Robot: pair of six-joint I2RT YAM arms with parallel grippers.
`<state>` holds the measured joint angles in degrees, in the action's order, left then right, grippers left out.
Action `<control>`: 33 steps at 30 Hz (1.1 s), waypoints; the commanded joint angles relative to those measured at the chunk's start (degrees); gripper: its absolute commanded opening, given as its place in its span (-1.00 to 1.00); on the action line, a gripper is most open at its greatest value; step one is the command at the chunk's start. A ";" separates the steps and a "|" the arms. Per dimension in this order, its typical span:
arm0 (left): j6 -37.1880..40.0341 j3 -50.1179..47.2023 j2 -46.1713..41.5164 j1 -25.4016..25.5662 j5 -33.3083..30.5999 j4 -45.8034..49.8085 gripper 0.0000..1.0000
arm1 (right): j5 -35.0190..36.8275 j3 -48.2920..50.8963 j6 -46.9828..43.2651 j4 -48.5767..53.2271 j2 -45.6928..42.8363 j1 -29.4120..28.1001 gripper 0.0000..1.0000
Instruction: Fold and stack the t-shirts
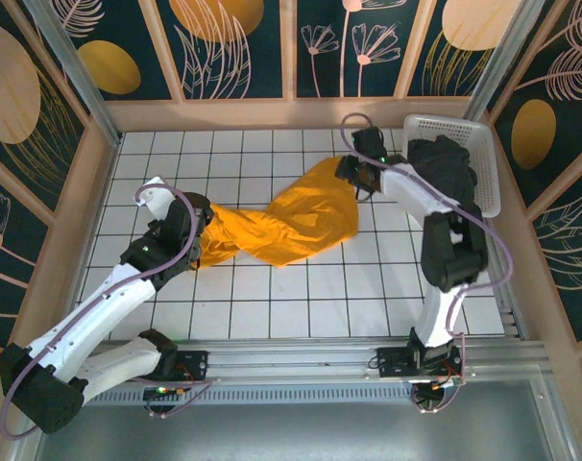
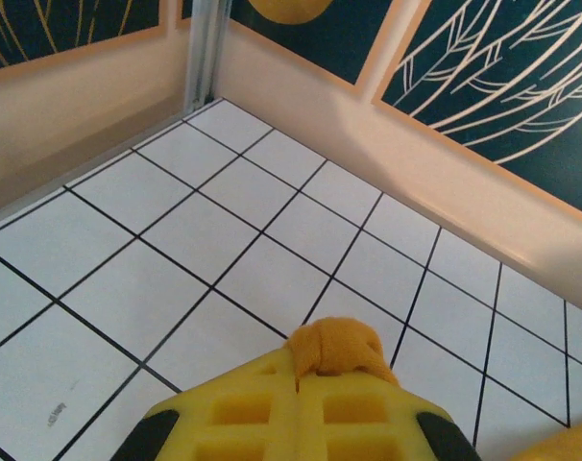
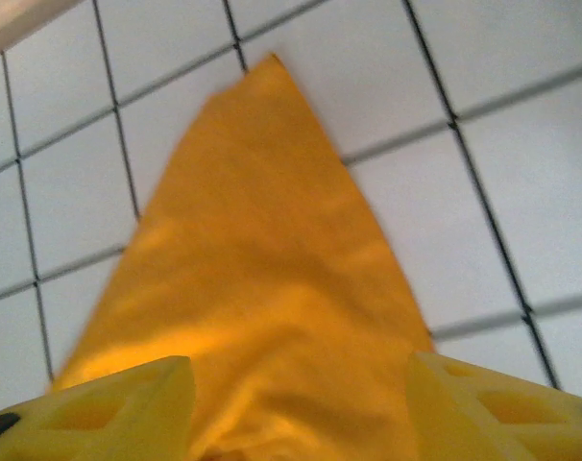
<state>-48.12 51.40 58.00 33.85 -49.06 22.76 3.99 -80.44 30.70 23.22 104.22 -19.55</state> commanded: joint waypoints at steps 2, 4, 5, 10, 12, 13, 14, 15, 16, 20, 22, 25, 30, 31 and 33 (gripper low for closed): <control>-1.29 -1.09 -1.52 -0.20 1.87 1.03 -1.00 | 5.26 17.07 -0.45 -0.45 -15.21 -4.03 0.26; -1.44 -1.29 -1.49 -0.25 2.24 1.28 -1.00 | 4.35 23.70 0.44 -0.55 -17.98 -6.24 0.24; -1.39 -1.25 -1.38 -0.19 2.33 1.40 -1.00 | 4.00 26.23 0.80 -0.67 -18.63 -7.49 0.23; -0.93 -0.51 -0.48 -0.20 2.91 1.43 -1.00 | 2.96 28.54 0.12 -2.68 -15.10 -10.28 0.21; -0.92 -0.34 -0.23 -0.21 2.72 1.41 -1.00 | 3.89 26.78 0.06 -1.90 -11.52 -10.51 0.21; -0.88 -0.27 -0.17 -0.21 2.61 1.31 -1.00 | 4.04 26.05 -0.15 -1.87 -9.88 -10.51 0.21; -0.84 -0.26 -0.17 -0.19 2.52 1.32 -1.00 | 4.18 25.35 -0.11 -1.93 -7.99 -10.51 0.21; -0.90 -0.33 -0.25 -0.18 2.56 1.24 -1.00 | 4.11 24.86 -0.11 -2.24 -6.80 -10.51 0.21; -1.05 -0.31 -0.40 -0.21 2.56 1.23 -1.00 | 3.79 24.24 -0.24 -2.73 -5.58 -10.51 0.21; -1.19 -0.53 -0.89 -0.21 2.53 1.36 -1.00 | 2.79 21.09 -0.21 -3.71 -1.80 -10.59 0.17; -1.23 -0.67 -1.13 -0.19 2.40 1.49 -1.00 | 2.31 19.68 0.05 -3.62 -0.47 -10.60 0.12; -1.24 -0.77 -1.40 -0.19 2.46 1.40 -1.00 | 1.77 18.25 0.41 -3.10 0.98 -10.60 0.01; -1.02 -0.60 -1.07 -0.18 2.48 0.67 -1.00 | 1.07 16.98 0.92 -2.83 2.29 -10.52 -0.29; -0.81 -0.55 -1.00 -0.22 2.65 0.41 -1.00 | 1.02 16.87 1.02 -2.92 2.54 -10.52 -0.43; -0.56 -0.43 -0.80 -0.23 2.65 -0.04 -1.00 | 1.39 16.60 1.52 -2.97 2.58 -10.49 -0.76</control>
<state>-48.66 50.57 57.43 33.85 -46.44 23.35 6.55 -62.65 31.35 21.10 105.21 -29.78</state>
